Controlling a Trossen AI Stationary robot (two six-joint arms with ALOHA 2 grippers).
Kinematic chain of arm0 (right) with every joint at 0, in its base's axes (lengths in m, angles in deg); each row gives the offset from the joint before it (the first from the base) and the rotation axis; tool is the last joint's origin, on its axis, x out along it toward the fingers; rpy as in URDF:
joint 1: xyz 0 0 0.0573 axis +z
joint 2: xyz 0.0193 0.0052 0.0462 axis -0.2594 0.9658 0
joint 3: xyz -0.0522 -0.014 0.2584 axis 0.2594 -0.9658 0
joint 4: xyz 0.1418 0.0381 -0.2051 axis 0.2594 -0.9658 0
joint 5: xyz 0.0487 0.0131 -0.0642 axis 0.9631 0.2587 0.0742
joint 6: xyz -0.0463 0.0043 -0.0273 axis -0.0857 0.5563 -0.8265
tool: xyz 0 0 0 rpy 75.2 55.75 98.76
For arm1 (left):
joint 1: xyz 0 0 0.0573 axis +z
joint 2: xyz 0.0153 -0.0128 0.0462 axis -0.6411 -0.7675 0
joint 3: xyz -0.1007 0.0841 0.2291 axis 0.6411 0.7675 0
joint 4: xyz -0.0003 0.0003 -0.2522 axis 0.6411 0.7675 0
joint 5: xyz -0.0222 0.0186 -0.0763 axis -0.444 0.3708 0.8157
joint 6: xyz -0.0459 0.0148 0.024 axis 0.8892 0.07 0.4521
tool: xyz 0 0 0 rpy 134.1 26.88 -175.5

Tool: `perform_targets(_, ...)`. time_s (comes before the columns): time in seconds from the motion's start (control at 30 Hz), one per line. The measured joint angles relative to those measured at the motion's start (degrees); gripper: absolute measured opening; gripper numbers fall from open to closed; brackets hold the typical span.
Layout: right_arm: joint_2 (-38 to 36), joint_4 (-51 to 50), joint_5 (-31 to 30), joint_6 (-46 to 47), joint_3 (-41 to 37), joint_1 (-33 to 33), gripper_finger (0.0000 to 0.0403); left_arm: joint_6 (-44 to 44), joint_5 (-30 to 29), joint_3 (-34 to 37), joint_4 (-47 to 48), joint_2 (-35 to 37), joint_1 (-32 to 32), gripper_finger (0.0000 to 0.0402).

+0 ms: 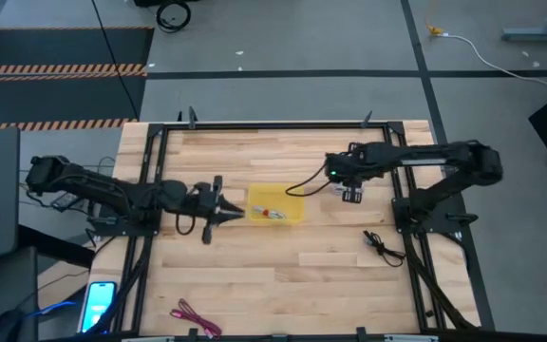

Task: Pick and place USB-C Cables
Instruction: Put the white charger cable into the yellow transparent bin

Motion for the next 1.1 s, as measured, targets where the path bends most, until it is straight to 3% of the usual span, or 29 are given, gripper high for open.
perform_targets(0.33, 2.94, 1.35, 5.31, 3.44, 0.00, 0.25, 0.0098, -1.98, -0.24, 3.30, 0.90, 1.31, -5.23, 0.0050)
perform_targets(0.6, -0.35, 1.15, 5.52, 7.13, 0.02, 2.78, 0.0098, -0.36, -3.24, 3.41, 10.51, 1.29, -8.88, 0.0050)
perform_targets(1.1, -0.59, 1.59, 5.12, 4.72, 0.02, 2.05, 0.0098, -1.43, -10.28, 3.41, 7.44, 1.16, -14.07, 0.0050)
